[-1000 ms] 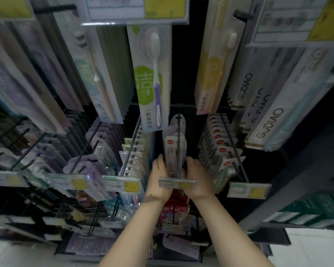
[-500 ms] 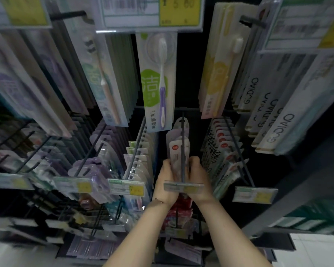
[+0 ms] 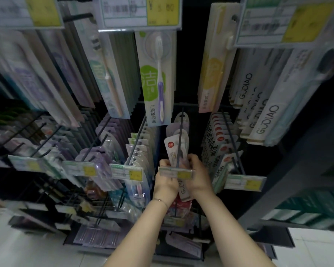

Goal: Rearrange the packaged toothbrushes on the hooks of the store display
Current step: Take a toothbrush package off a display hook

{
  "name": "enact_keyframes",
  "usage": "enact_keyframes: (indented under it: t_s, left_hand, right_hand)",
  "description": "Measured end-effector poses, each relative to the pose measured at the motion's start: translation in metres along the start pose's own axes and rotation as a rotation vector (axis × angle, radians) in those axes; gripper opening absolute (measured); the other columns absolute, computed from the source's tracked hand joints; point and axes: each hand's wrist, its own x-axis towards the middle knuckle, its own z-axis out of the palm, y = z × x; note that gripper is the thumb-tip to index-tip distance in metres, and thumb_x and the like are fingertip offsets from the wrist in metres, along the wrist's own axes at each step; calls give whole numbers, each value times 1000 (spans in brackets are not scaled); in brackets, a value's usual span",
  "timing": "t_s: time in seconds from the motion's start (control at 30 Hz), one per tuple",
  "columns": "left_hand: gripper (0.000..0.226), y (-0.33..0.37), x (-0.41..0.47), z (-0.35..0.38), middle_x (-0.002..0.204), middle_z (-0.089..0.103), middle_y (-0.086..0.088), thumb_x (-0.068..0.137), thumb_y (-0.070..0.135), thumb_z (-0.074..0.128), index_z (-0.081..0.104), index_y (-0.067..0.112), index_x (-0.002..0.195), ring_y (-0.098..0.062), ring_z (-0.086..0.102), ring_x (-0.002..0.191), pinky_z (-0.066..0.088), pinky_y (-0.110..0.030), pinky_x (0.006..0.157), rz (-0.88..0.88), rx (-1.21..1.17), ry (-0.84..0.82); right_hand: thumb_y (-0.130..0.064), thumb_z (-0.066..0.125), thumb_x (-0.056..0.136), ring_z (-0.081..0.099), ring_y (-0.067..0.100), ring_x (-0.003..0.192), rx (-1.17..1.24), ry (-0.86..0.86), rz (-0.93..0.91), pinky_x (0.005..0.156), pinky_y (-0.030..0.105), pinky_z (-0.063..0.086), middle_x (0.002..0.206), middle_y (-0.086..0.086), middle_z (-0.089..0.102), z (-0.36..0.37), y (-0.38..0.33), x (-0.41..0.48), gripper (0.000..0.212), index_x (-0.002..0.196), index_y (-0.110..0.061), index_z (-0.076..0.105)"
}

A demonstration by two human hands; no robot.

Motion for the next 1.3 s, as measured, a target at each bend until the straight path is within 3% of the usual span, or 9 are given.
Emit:
enact_keyframes:
  t_s: [0.07, 0.2, 0.3, 0.4, 0.5, 0.73, 0.83, 1.0, 1.3]
  left_hand:
    - [13, 2, 4, 0, 84, 54, 7, 95, 21, 55, 44, 25, 90, -15, 57, 85, 44, -18, 67, -59, 10, -21]
    - [18, 10, 6, -3, 87, 50, 10, 98, 22, 59, 43, 15, 103, -7, 51, 82, 34, -10, 59, -47, 8, -42]
    - [19, 11, 7, 1, 89, 52, 7, 98, 24, 58, 44, 15, 104, -10, 52, 86, 41, -18, 68, -91, -35, -56]
    - [17, 0, 10, 2, 91, 55, 4, 99, 13, 56, 44, 22, 89, -20, 54, 97, 47, -31, 89, -163, -103, -21]
    - [29, -5, 10, -1, 100, 58, 4, 97, 12, 56, 44, 33, 81, -17, 56, 98, 52, -34, 91, -229, -39, -46]
    - [10, -11, 2, 1, 104, 68, -6, 96, 10, 59, 64, 11, 104, -20, 63, 101, 52, -32, 93, -175, -108, 13]
    - [15, -18, -9, 0, 107, 70, -3, 97, 20, 60, 66, 14, 110, -19, 65, 101, 54, -35, 92, -203, -114, 35]
    - [10, -25, -29, 1, 85, 67, -2, 99, 21, 58, 56, 17, 90, -18, 64, 80, 48, -24, 65, -166, -48, 19]
    - [9, -40, -62, 3, 93, 69, -5, 97, 23, 62, 54, 25, 92, -16, 67, 83, 51, -21, 65, -167, 27, -42]
  right_hand:
    - [-37, 55, 96, 60, 13, 86, -13, 26, -30, 72, 33, 53, 98, -2, 61, -3, -1, 3, 16, 108, -30, 49]
    - [-30, 58, 95, 61, 14, 84, -26, 12, -28, 68, 30, 52, 95, 0, 63, -5, -2, 8, 12, 104, -30, 50]
    - [-31, 59, 94, 63, 16, 90, 9, -33, -15, 74, 33, 55, 97, -1, 63, -6, -1, 7, 14, 105, -33, 51]
    - [-21, 66, 91, 58, 9, 94, -31, -83, -78, 68, 5, 39, 107, 0, 57, -7, -7, 7, 35, 123, -27, 55]
    - [-14, 68, 90, 52, 3, 96, -6, -92, -89, 67, -5, 34, 113, 1, 52, -9, -12, 6, 45, 132, -20, 54]
    - [-29, 61, 94, 60, 13, 91, -31, -86, -13, 71, 27, 50, 105, 0, 61, -7, 1, 0, 24, 116, -26, 54]
    - [-31, 60, 95, 62, 14, 93, -10, -130, -8, 74, 28, 52, 102, -2, 63, -8, 9, -8, 20, 114, -27, 58]
    - [-26, 60, 93, 62, 12, 97, 50, -219, 31, 85, 34, 53, 108, -3, 65, -12, 14, -29, 23, 116, -30, 59]
    - [-22, 56, 96, 60, 6, 82, -52, -288, 69, 62, 20, 44, 94, -5, 65, -19, 21, -61, 7, 102, -24, 60]
